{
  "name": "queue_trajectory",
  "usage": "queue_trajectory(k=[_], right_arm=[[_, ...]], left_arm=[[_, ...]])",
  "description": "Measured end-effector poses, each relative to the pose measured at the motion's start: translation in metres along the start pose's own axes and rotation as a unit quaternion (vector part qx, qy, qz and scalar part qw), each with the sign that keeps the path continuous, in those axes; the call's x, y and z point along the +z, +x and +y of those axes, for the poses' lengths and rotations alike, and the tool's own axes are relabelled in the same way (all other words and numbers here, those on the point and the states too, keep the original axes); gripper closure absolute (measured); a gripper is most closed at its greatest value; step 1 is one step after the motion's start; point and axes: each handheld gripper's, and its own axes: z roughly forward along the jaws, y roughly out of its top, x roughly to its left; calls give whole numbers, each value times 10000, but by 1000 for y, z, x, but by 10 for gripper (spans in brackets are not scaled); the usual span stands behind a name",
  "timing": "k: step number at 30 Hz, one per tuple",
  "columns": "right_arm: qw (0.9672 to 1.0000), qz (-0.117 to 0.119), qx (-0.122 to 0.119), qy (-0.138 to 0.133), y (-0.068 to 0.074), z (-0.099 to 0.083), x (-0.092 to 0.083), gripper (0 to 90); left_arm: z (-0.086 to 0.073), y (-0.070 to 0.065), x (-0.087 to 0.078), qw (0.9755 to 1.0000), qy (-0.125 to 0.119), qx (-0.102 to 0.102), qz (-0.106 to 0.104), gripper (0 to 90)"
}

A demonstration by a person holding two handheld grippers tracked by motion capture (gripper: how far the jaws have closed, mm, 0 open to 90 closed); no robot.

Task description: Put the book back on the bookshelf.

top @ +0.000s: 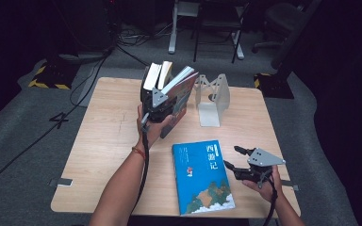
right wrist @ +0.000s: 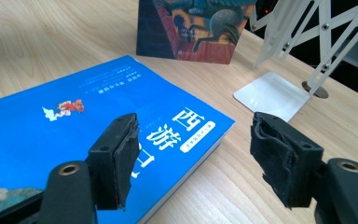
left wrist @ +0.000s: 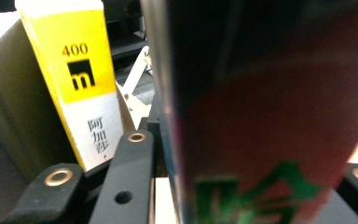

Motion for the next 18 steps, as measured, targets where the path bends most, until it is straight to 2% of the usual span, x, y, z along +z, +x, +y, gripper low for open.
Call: queue_trajectory(k=[4,8,11,18], right_arm=[[9999,25,-28,94,-2,-1,-1,329],[9997,100,-53,205,-5,-5,-1,327],[9993,111,-94,355,-6,-11,1,327],[9991,207,-122,356,-3,-12,2,325]], left_arm=[[-5,-2,-3,10000,25,-39,57,607],[-13,-4,-3,9998,198,44,87,581],[-17,-3,-5,9998,154,-30,112,549],[-26,0,-11,9999,69,-82,52,533]])
